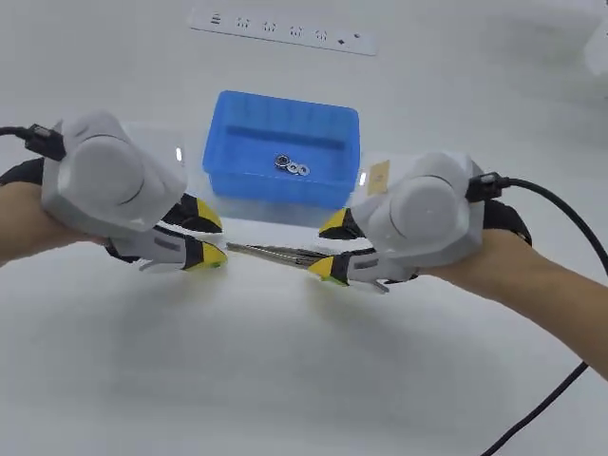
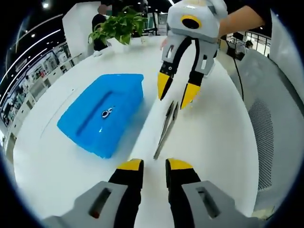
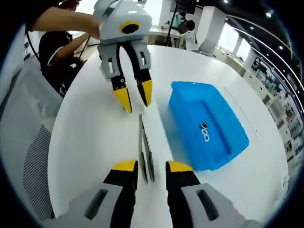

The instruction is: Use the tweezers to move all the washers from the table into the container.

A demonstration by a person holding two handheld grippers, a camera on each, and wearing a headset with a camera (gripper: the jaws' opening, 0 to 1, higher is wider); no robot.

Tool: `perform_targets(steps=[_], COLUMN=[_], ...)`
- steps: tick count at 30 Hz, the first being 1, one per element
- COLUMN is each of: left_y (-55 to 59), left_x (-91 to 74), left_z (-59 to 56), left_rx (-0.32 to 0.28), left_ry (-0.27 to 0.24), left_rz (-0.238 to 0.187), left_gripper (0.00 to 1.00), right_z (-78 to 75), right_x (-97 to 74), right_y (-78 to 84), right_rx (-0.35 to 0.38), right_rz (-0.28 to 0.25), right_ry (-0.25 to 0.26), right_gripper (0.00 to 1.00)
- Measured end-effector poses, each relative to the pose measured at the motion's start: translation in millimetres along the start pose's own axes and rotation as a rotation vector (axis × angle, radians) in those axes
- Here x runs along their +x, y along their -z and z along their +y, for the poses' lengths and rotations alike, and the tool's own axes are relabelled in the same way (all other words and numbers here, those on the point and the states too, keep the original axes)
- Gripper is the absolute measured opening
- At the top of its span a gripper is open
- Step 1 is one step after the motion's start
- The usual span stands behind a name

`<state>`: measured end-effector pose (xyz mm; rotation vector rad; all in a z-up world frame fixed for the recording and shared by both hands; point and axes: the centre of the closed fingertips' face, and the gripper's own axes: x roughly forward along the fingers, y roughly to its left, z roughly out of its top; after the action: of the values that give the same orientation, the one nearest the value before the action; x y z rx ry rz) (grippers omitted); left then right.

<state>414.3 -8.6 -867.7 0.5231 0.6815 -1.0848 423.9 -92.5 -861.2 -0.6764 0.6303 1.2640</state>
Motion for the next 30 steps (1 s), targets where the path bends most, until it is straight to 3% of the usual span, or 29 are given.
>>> perform_targets(steps=[3, 5, 6, 8, 11, 14, 15, 17, 18, 20, 22, 23, 25, 28, 30], left_y=[-3.9, -7.2, -9.3, -11.0, -16.6, -23.9, -27.3, -30.7, -31.4, -28.3, -21.7, -19.9, -12.7, -14.5, -15.5], left_x=[-16.1, -29.5, -37.5, -47.8, -69.3, -84.9, -90.7, -95.0, -97.3, -99.0, -97.8, -98.2, -99.1, -103.9, -106.1], left_z=[-1.4, -4.2, -8.1, -17.7, -35.5, -54.8, -64.2, -71.3, -75.1, -83.0, -88.1, -88.2, -94.0, -103.3, -106.8], left_rx=[-0.095, -0.178, -0.22, -0.285, -0.365, -0.446, -0.493, -0.536, -0.557, -0.563, -0.573, -0.569, -0.527, -0.472, -0.468], left_ry=[-0.051, -0.089, -0.105, -0.111, -0.152, -0.158, -0.142, -0.156, -0.172, -0.176, -0.185, -0.193, -0.205, -0.221, -0.223], left_rz=[-0.071, -0.137, -0.182, -0.229, -0.323, -0.409, -0.444, -0.476, -0.485, -0.469, -0.425, -0.414, -0.352, -0.325, -0.318], left_gripper=[0.28, 0.31, 0.34, 0.38, 0.45, 0.54, 0.62, 0.8, 0.89, 0.95, 0.99, 0.99, 0.99, 0.99, 0.99], right_z=[-5.1, -4.0, -1.3, 3.9, 14.0, 26.2, 31.2, 35.4, 37.6, 43.8, 49.4, 51.4, 56.0, 64.8, 70.9], right_x=[-23.2, -37.0, -47.5, -64.4, -83.3, -101.2, -107.3, -115.4, -119.1, -127.1, -133.9, -135.0, -139.4, -144.2, -147.8], right_y=[-7.3, -8.3, -7.9, -4.5, 6.5, 11.2, 12.0, 9.9, 9.5, 6.8, 3.5, 3.7, 3.6, 4.3, 3.1], right_rx=[0.118, 0.184, 0.228, 0.282, 0.323, 0.351, 0.356, 0.36, 0.372, 0.381, 0.363, 0.358, 0.346, 0.334, 0.342], right_rz=[-0.128, -0.182, -0.222, -0.274, -0.289, -0.32, -0.325, -0.343, -0.349, -0.369, -0.377, -0.369, -0.365, -0.358, -0.368], right_ry=[0.064, 0.09, 0.104, 0.137, 0.191, 0.236, 0.257, 0.288, 0.298, 0.309, 0.323, 0.324, 0.331, 0.333, 0.337], right_gripper=[0.26, 0.31, 0.34, 0.38, 0.46, 0.52, 0.56, 0.61, 0.66, 0.74, 0.79, 0.83, 0.92, 0.99, 1.0])
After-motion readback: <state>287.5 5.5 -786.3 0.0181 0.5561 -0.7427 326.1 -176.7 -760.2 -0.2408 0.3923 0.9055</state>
